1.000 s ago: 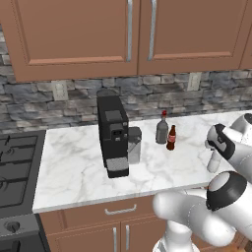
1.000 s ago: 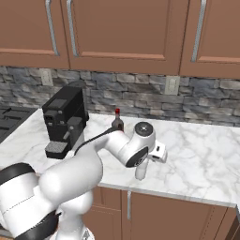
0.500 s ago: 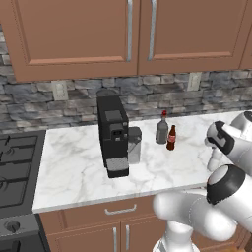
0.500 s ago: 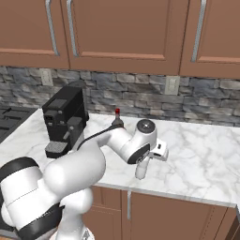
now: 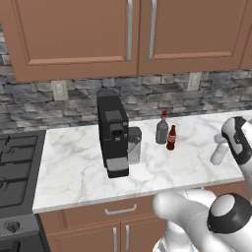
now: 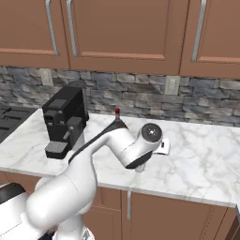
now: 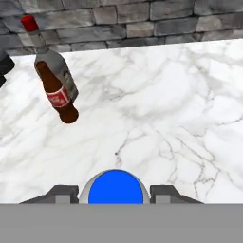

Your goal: Move the drinks to the dining counter.

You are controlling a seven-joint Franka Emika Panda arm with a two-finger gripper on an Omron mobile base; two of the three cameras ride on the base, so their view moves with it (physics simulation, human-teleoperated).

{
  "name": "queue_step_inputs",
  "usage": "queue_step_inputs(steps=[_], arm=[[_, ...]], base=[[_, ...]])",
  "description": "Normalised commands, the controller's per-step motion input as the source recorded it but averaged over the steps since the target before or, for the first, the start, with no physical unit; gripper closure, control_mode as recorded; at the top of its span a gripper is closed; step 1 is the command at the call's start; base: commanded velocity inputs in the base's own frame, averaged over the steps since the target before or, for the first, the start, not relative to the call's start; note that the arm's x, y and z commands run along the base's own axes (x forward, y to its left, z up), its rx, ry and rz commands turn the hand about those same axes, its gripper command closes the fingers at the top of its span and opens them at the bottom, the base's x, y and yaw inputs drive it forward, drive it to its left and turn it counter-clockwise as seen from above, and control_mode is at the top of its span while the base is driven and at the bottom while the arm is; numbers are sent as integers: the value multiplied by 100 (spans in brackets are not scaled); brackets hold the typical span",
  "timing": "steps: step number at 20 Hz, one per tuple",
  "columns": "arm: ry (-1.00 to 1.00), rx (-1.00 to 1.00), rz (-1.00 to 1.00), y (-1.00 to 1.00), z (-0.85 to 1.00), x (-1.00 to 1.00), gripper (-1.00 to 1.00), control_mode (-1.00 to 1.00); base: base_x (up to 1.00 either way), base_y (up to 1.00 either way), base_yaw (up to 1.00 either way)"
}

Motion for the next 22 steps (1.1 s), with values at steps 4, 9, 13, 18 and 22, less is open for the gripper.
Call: queue_step_inputs(steps=[4, 9, 13, 18, 22], arm=[[-17, 0, 24, 3, 63, -49, 100, -100], [-8, -3, 19, 38, 43, -54, 100, -100], [-6, -5, 13, 69, 40, -38, 100, -100], [-9, -8, 10, 83, 31, -33, 100, -100], [-13, -11, 7, 61, 14, -24, 100, -100]], base=[[0, 0, 0], [0, 0, 0], [0, 0, 0], [0, 0, 0], [0, 0, 0]])
